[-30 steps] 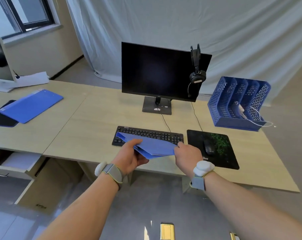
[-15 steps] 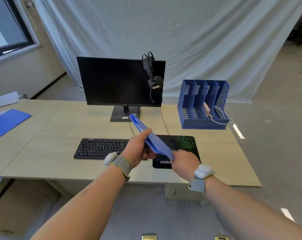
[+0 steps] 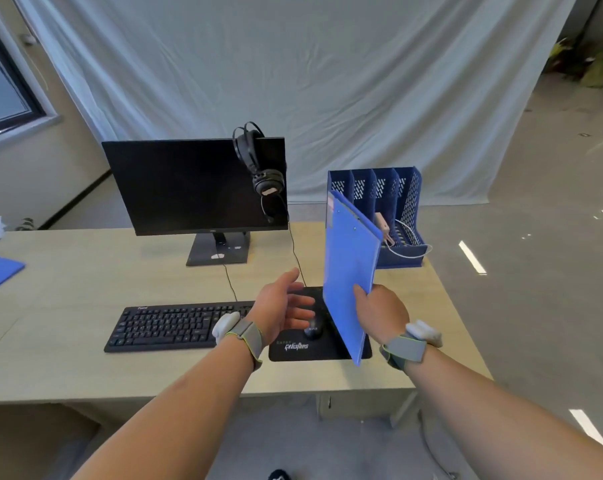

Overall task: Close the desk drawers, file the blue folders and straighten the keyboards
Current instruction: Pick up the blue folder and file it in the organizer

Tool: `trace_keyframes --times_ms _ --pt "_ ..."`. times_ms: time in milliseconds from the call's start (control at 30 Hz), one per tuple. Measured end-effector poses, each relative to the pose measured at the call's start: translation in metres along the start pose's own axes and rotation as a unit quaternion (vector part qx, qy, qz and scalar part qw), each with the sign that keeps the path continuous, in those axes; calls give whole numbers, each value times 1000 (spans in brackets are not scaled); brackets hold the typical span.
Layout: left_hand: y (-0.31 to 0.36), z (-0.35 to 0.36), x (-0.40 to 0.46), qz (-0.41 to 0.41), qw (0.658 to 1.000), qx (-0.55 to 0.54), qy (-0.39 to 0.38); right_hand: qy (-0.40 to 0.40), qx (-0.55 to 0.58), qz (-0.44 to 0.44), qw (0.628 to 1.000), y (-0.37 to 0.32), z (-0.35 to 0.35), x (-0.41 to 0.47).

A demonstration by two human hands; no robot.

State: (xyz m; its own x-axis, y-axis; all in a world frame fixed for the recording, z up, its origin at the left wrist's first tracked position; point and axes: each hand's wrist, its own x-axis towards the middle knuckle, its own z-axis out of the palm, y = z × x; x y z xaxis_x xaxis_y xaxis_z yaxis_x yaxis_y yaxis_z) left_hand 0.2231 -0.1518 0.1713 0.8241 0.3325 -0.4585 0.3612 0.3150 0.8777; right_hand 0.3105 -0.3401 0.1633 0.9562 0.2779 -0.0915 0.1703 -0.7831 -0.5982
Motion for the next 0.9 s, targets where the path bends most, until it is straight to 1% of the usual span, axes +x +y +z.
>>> trace_keyframes --times_ms 133,333,500,667,767,900 --pt "9 14 34 -13 1000 10 -2 20 73 29 997 1 -12 33" --pt "35 33 114 -24 999 28 -25 40 104 44 993 0 -19 108" --pt "58 37 177 -24 999 38 -29 58 105 46 992 -11 -21 169" --pt "79 26 238 -39 998 40 -32 66 105 41 991 -26 -16 234" --pt "84 20 261 -39 998 44 -23 77 107 43 990 -29 -12 254" --pt "86 18 292 -52 998 45 -11 83 78 59 992 -33 -8 286"
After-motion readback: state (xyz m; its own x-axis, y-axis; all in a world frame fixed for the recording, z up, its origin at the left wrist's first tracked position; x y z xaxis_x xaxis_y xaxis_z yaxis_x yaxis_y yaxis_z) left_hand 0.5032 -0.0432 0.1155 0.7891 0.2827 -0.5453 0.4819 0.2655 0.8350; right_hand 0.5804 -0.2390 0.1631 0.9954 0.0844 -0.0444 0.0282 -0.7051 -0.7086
